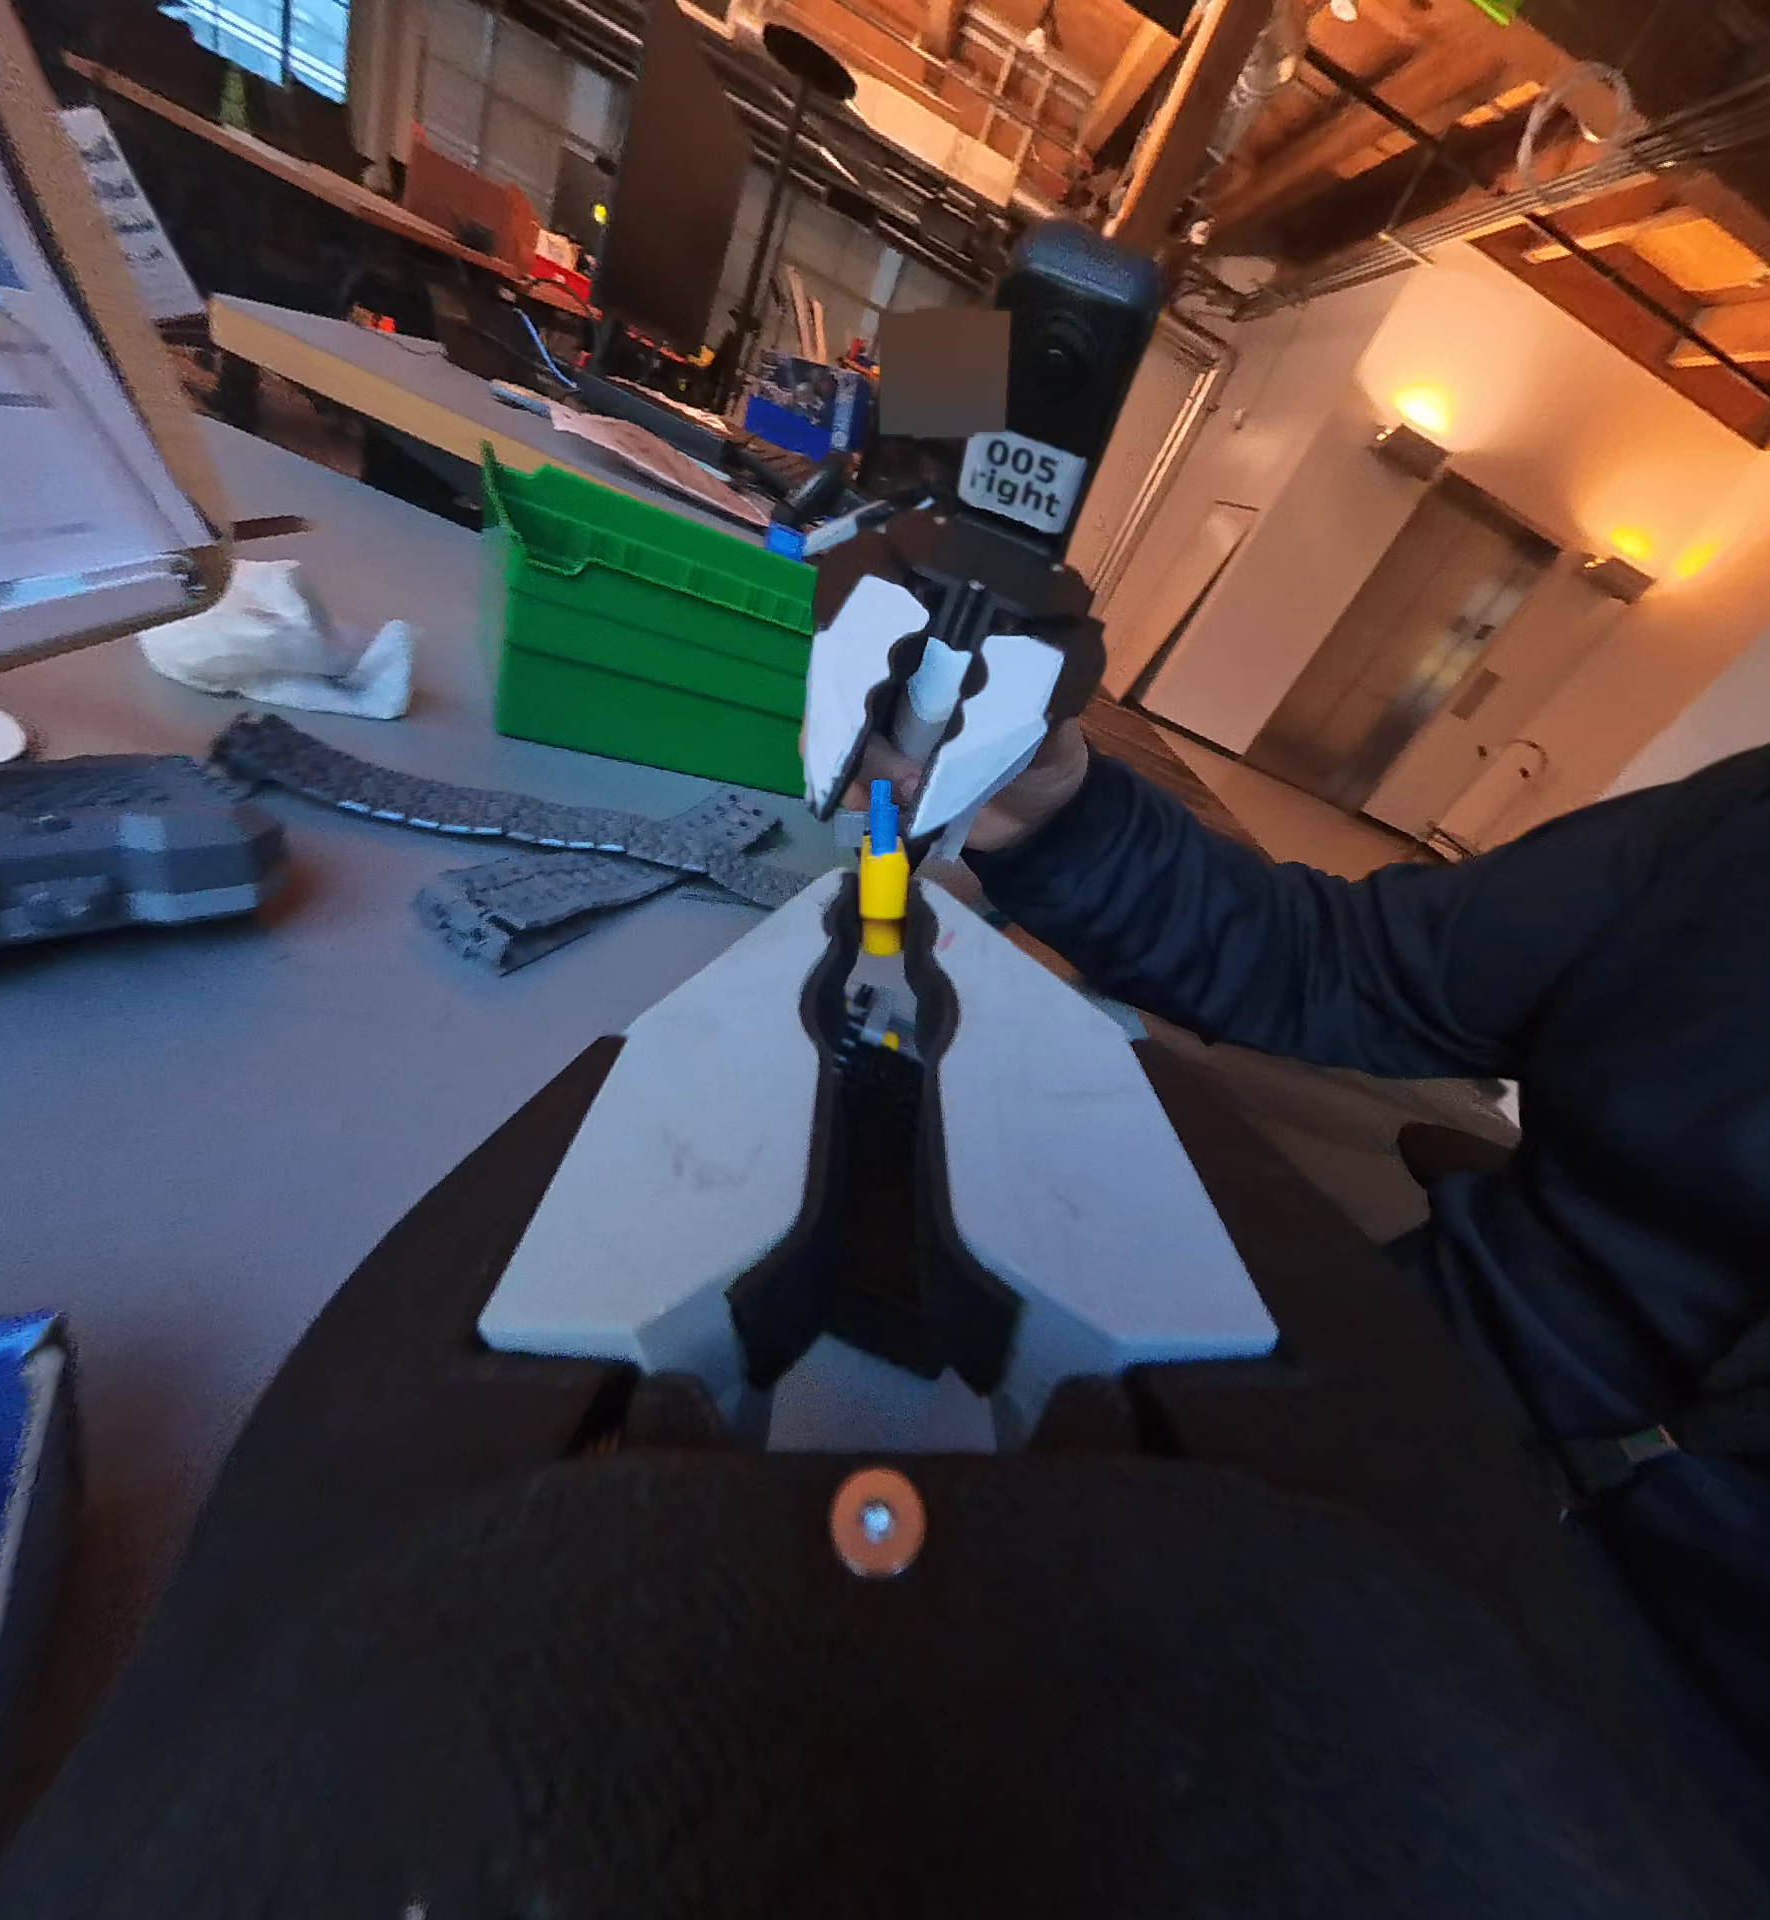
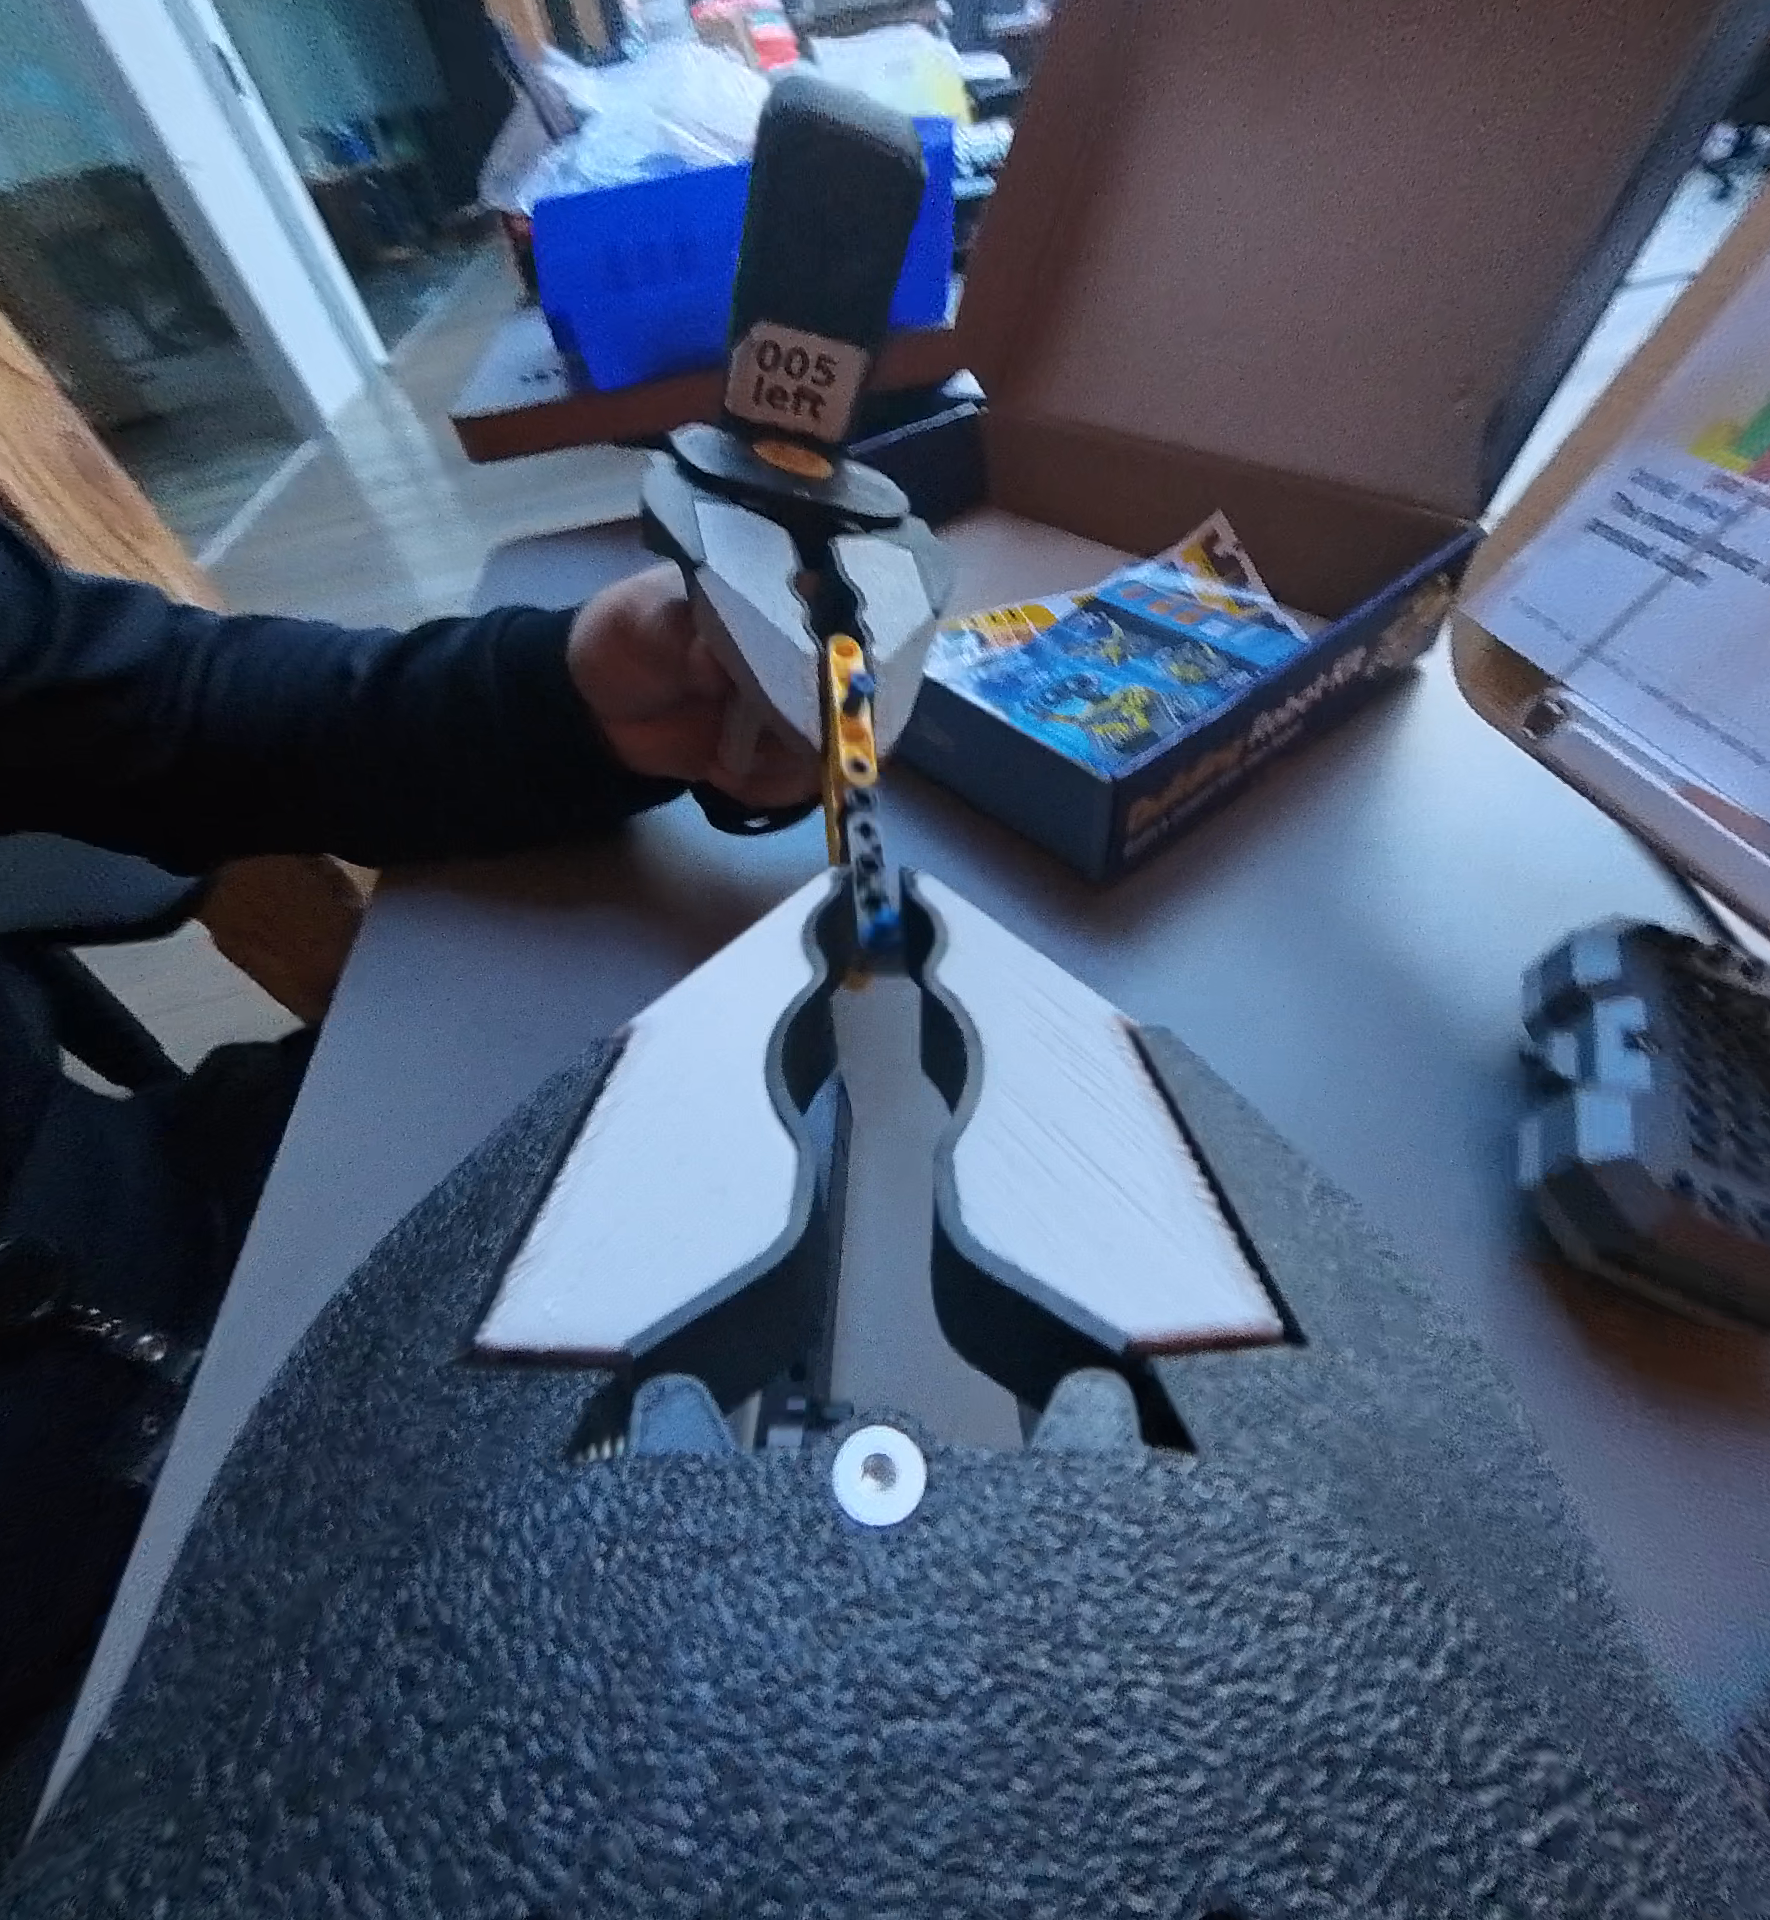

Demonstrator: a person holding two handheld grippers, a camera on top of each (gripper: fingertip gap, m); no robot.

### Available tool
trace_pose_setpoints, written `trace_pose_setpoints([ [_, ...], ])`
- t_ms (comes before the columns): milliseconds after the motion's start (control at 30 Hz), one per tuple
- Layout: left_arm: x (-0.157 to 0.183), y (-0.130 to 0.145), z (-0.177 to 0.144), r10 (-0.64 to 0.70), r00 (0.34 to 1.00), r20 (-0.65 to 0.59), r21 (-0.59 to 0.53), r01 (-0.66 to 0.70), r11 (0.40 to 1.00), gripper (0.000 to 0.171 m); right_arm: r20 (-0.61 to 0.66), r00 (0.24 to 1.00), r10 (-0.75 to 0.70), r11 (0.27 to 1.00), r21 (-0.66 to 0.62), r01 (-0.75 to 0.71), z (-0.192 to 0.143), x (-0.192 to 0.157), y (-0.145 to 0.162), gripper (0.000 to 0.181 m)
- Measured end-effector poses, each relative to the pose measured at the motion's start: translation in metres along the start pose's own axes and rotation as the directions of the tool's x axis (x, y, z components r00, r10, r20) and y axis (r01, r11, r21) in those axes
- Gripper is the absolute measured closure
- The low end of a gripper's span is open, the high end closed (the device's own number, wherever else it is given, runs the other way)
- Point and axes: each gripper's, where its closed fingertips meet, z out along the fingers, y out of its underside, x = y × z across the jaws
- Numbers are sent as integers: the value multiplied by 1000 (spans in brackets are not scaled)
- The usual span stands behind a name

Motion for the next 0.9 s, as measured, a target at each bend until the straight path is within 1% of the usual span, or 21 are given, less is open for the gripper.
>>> trace_pose_setpoints([
  [67, -4, 1, -8, -3, 1000, 18, -8, 3, 1000, 166, 37, 999, -21, 999, 32, 20, 10, -3, -5, 180],
  [100, -6, 4, -10, 0, 1000, 22, -27, 0, 1000, 166, 27, 999, -42, 999, 18, 41, 16, -3, -2, 180],
  [133, -9, 9, -10, -2, 999, 38, -53, 4, 999, 166, -13, 998, -68, 997, -23, 68, 20, 2, 5, 176],
  [167, -14, 12, -9, -7, 998, 65, -64, 11, 998, 166, -57, 993, -102, 993, -68, 98, 23, 6, 11, 166],
  [200, -15, 12, -8, -12, 997, 72, -51, 15, 999, 166, -86, 986, -140, 987, -93, 132, 24, 7, 14, 166],
  [267, -16, 16, -6, -40, 996, 74, -66, 45, 997, 166, -108, 976, -191, 978, -102, 180, 21, 7, 17, 166],
  [467, -13, 20, 3, -57, 997, 53, -67, 60, 996, 166, -77, 987, -144, 987, -79, 138, 14, 4, 21, 166],
  [600, -9, 19, 4, -22, 999, 31, -52, 23, 998, 166, -54, 988, -148, 988, -60, 144, 10, -1, 19, 159],
  [633, -6, 16, 3, 4, 1000, 22, -39, -3, 999, 166, -46, 987, -153, 987, -60, 150, 9, -3, 21, 155],
  [667, -2, 11, 2, 45, 999, 3, -15, -45, 999, 166, -38, 987, -155, 987, -55, 153, 8, -5, 21, 155],
  [700, 4, 6, 0, 107, 994, -16, 5, -107, 994, 166, -33, 986, -162, 986, -43, 160, 8, -7, 20, 158],
  [733, 10, 3, -1, 192, 981, -27, 25, -191, 981, 166, -31, 983, -182, 983, -21, 181, 8, -10, 16, 166],
  [767, 14, 1, -3, 301, 953, -25, 44, -300, 953, 166, -31, 976, -215, 976, 8, 216, 7, -14, 10, 167],
  [800, 19, -1, -4, 420, 907, -15, 79, -418, 905, 166, -40, 966, -257, 966, 31, 258, 7, -18, 6, 167],
  [833, 26, -3, -7, 537, 843, -17, 125, -531, 838, 166, -55, 952, -302, 952, 36, 304, 6, -22, 3, 167],
  [867, 32, -3, -8, 621, 784, -15, 159, -611, 775, 167, -73, 937, -341, 938, 30, 344, 5, -24, 1, 167],
  [900, 35, -3, -9, 655, 756, -16, 170, -643, 746, 166, -89, 924, -372, 926, 28, 376, 5, -25, 0, 167],
])
